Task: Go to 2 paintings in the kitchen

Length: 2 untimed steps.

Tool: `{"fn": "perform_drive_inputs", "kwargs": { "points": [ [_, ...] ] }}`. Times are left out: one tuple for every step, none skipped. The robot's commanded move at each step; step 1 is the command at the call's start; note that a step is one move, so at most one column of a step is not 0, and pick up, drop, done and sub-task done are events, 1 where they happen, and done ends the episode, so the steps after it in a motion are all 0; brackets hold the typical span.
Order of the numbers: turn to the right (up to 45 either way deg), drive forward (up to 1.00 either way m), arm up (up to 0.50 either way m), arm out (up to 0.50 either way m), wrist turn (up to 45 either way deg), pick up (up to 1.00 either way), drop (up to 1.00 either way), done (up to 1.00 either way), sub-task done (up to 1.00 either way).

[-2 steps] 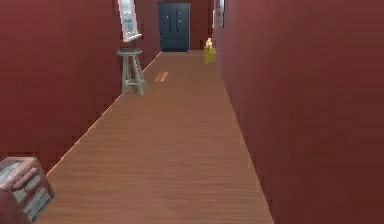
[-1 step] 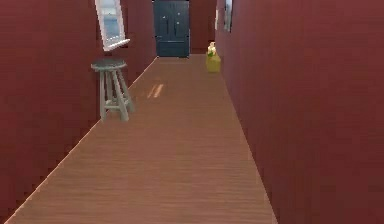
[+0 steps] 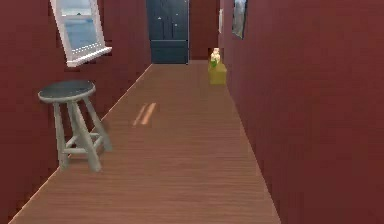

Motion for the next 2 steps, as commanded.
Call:
{"fn": "perform_drive_inputs", "kwargs": {
  "points": [
    [3.0,0.00,0.00,0.00,0.0,0.00,0.00,0.00,0.00],
    [0.0,1.00,0.00,0.00,0.0,0.00,0.00,0.00,0.00]
  ]
}}
